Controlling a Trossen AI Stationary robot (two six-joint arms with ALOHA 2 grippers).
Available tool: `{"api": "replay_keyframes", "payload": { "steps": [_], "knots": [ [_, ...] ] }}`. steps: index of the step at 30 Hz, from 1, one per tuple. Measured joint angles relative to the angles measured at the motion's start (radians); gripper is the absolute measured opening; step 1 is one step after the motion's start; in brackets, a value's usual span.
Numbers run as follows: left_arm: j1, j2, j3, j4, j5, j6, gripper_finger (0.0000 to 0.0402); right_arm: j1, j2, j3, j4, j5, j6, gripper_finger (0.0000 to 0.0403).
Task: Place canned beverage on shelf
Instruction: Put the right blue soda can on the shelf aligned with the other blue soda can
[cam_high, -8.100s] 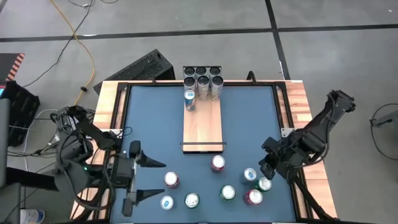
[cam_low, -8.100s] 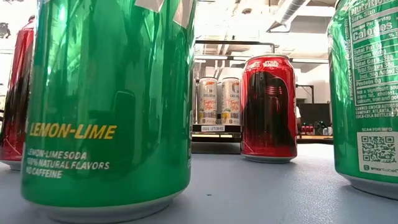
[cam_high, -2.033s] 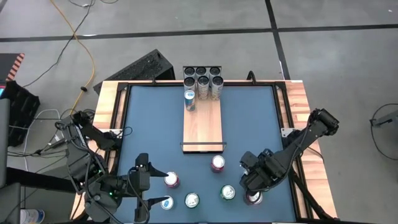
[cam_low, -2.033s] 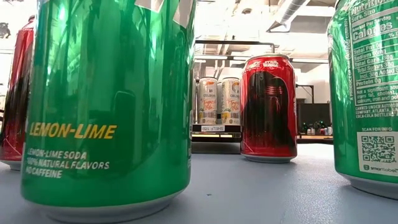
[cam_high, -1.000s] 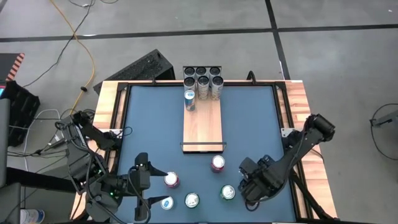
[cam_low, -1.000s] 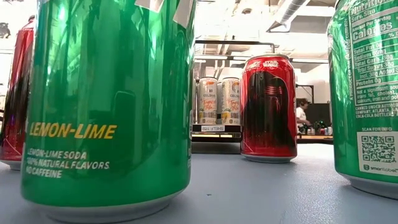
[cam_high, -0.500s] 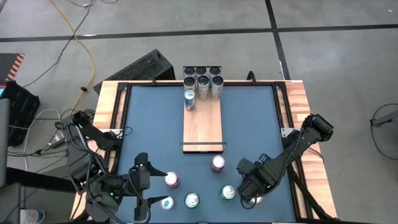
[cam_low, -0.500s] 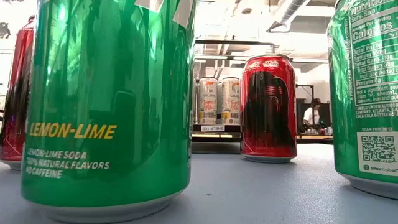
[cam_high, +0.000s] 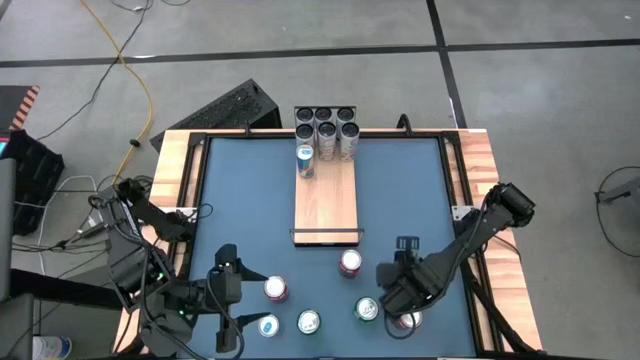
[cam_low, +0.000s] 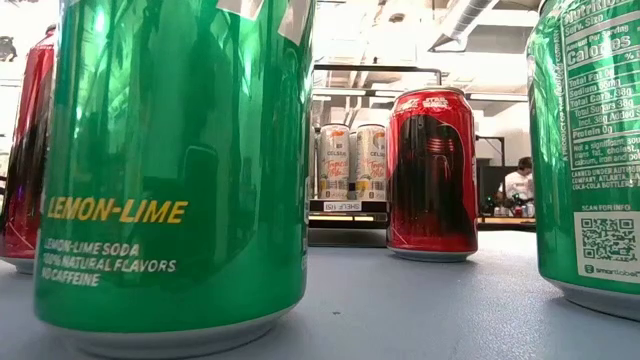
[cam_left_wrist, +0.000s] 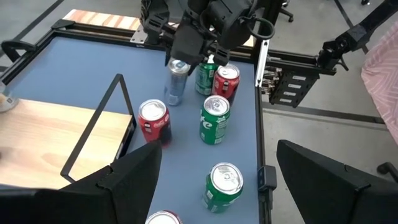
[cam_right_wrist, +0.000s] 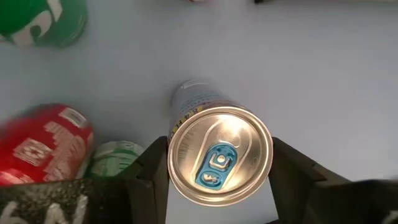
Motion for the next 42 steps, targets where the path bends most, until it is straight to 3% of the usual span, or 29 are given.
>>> {"api": "replay_keyframes", "payload": {
  "steps": [12, 20, 32, 42],
  "knots": [
    [0.0, 0.0, 0.0, -0.019, -0.036, 0.002, 0.0305, 0.01, 0.0, 0.0, 0.019, -0.015, -0.38, 0.0197],
    [0.0, 0.0, 0.0, -0.02, -0.067, 0.011, 0.0305, 0.008, 0.0, 0.0, 0.024, -0.023, -0.456, 0.0205],
    [0.0, 0.0, 0.0, -0.017, -0.1, -0.004, 0.0305, -0.037, -0.036, 0.159, -0.14, -0.083, -0.317, 0.0203],
    [0.0, 0.0, 0.0, -0.02, -0.127, -0.021, 0.0305, -0.336, -0.152, 0.193, -0.135, -0.071, 0.095, 0.0203]
  ]
}}
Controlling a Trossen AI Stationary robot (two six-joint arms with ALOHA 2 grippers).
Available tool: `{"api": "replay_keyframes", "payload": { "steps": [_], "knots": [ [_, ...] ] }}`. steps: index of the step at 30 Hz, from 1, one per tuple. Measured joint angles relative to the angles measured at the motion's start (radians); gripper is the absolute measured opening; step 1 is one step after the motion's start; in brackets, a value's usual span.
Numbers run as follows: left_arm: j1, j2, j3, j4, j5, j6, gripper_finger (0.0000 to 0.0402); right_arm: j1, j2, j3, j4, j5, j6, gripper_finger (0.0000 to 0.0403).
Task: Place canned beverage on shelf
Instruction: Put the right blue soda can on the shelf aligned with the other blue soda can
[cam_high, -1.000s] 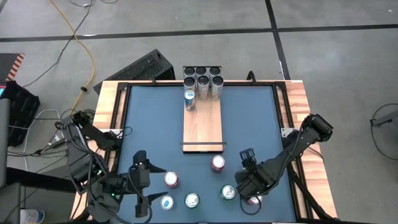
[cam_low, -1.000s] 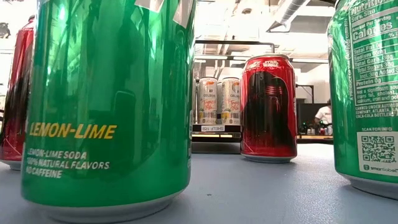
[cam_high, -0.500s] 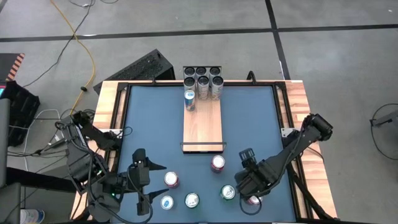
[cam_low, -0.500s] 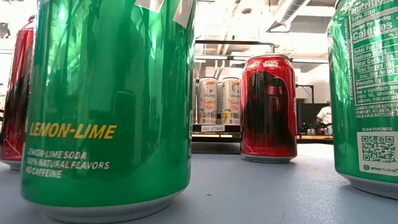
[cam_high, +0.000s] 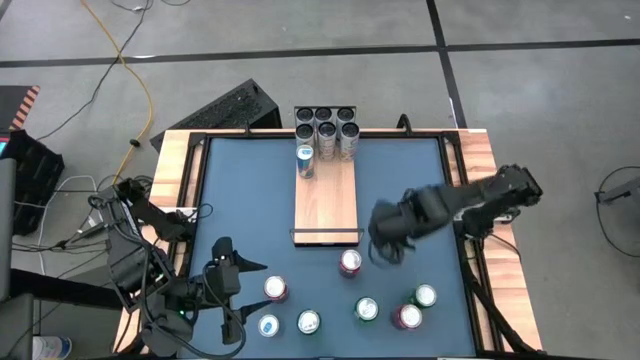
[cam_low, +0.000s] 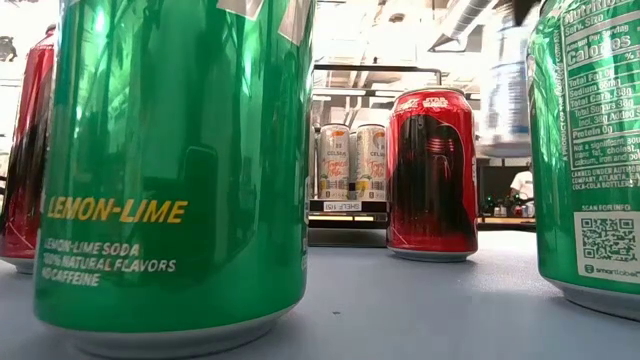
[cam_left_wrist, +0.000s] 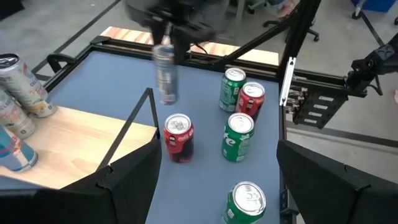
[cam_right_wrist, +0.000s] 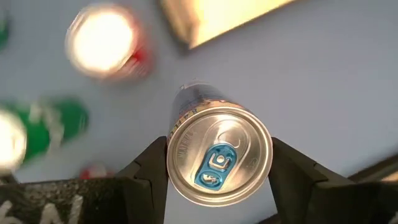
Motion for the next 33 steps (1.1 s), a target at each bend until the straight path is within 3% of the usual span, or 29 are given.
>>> {"api": "replay_keyframes", "payload": {
  "steps": [7, 15, 20, 29, 33],
  "knots": [
    [0.0, 0.0, 0.0, -0.001, -0.022, -0.004, 0.0305, -0.252, 0.011, 0.0, 0.0, 0.037, 0.174, 0.0203],
    [0.001, 0.0, 0.0, -0.001, -0.026, -0.037, 0.0305, -0.408, 0.12, 0.036, 0.073, 0.014, 0.161, 0.0203],
    [0.0, 0.0, 0.0, 0.001, -0.063, -0.096, 0.0305, -0.424, 0.235, 0.186, 0.071, 0.009, 0.153, 0.0203],
    [-0.002, -0.026, 0.0, -0.035, -0.057, -0.113, 0.0305, -0.471, 0.512, 0.601, -0.003, 0.043, 0.075, 0.0203],
    [-0.017, -0.048, 0.0, -0.118, -0.079, -0.171, 0.0305, -0.517, 0.561, 0.651, 0.033, 0.057, 0.089, 0.0203]
  ]
}}
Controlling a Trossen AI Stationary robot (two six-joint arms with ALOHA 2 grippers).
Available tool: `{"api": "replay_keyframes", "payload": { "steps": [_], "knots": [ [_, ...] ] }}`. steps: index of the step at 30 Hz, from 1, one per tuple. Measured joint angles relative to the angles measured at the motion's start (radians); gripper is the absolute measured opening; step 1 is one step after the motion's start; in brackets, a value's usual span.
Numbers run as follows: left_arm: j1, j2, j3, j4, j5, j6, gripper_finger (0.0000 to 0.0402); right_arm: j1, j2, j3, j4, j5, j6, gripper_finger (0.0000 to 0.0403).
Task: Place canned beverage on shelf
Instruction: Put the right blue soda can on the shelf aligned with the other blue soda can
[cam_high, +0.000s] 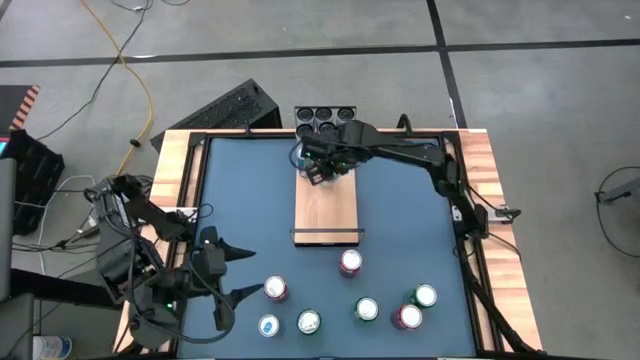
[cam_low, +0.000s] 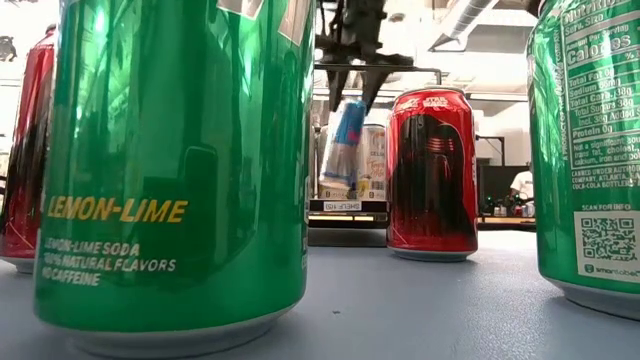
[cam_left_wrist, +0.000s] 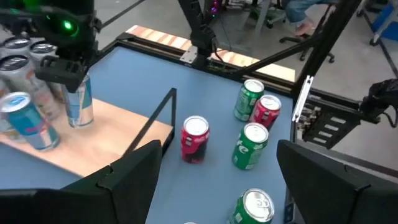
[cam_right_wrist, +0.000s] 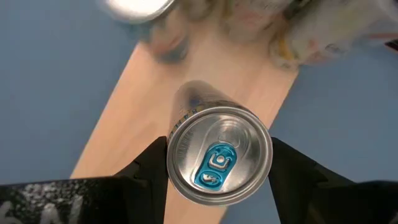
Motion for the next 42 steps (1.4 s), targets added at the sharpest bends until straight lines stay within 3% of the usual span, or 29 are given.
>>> {"api": "replay_keyframes", "payload": {
  "steps": [15, 29, 35, 42],
  "knots": [
    [-0.009, -0.013, 0.0, -0.122, -0.048, -0.018, 0.0305, -0.06, 0.034, -0.013, 0.001, 0.006, -0.012, 0.0206],
    [0.019, -0.013, 0.0, -0.115, -0.067, -0.026, 0.0305, -0.077, 0.034, -0.013, 0.058, -0.007, -0.198, 0.0246],
    [0.023, -0.013, 0.0, -0.115, -0.069, -0.021, 0.0305, -0.102, 0.034, -0.012, 0.079, -0.102, -0.241, 0.027],
    [0.031, -0.013, 0.0, -0.116, -0.071, -0.009, 0.0305, -0.105, 0.033, -0.012, 0.082, -0.105, -0.246, 0.0286]
  ]
}}
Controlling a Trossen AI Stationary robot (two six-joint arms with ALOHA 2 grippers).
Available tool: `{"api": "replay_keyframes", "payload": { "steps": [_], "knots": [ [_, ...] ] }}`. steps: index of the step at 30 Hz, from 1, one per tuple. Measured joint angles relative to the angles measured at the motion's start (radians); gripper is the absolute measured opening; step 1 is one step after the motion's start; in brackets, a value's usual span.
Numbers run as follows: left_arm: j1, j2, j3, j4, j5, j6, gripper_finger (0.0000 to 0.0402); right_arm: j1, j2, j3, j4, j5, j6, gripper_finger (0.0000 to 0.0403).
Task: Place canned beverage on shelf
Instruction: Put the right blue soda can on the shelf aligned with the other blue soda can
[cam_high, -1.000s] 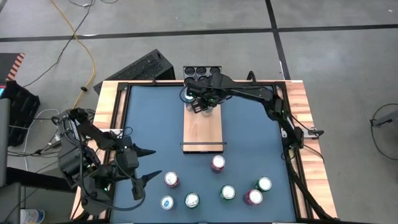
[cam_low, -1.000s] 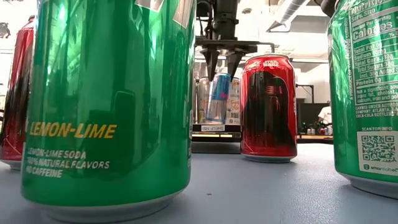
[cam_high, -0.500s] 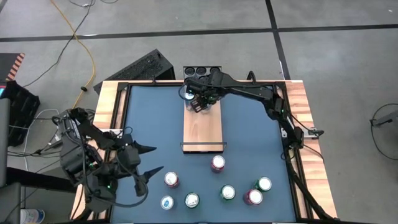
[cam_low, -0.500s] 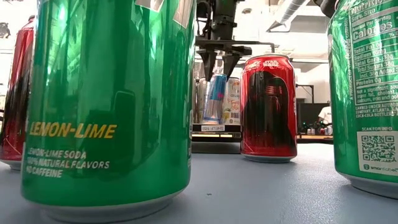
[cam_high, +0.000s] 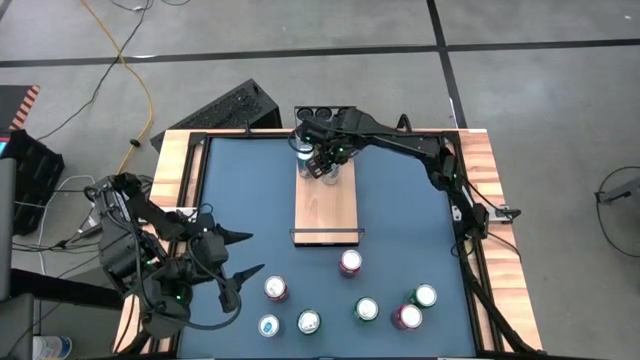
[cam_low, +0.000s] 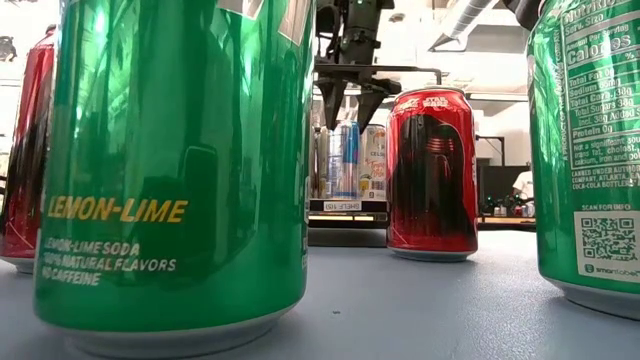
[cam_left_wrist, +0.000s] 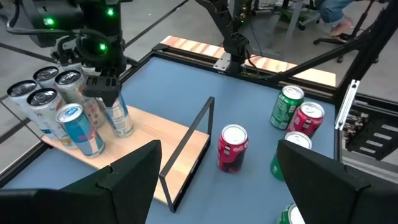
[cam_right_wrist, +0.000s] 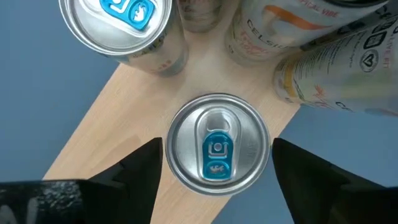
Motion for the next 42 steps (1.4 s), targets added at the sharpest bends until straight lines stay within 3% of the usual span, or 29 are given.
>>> {"api": "replay_keyframes", "payload": {
  "steps": [8, 15, 23, 33, 42],
  "knots": [
    [0.0, 0.0, 0.0, -0.002, 0.0, 0.012, 0.0305, 0.012, -0.058, 0.014, -0.025, 0.067, -0.143, 0.0287],
    [0.0, 0.0, 0.0, -0.009, -0.006, 0.012, 0.0305, 0.084, -0.121, 0.014, -0.028, 0.076, -0.806, 0.0286],
    [0.014, 0.0, 0.0, -0.01, -0.015, 0.011, 0.0305, 0.105, -0.1, 0.014, -0.011, 0.075, -1.258, 0.0286],
    [0.053, 0.0, 0.0, -0.033, 0.0, -0.007, 0.0305, 0.026, -0.063, 0.014, 0.009, 0.064, -1.342, 0.0286],
    [0.079, 0.0, 0.0, -0.038, 0.004, -0.008, 0.0305, -0.018, -0.063, 0.014, 0.019, -0.061, -1.393, 0.0286]
  ]
}}
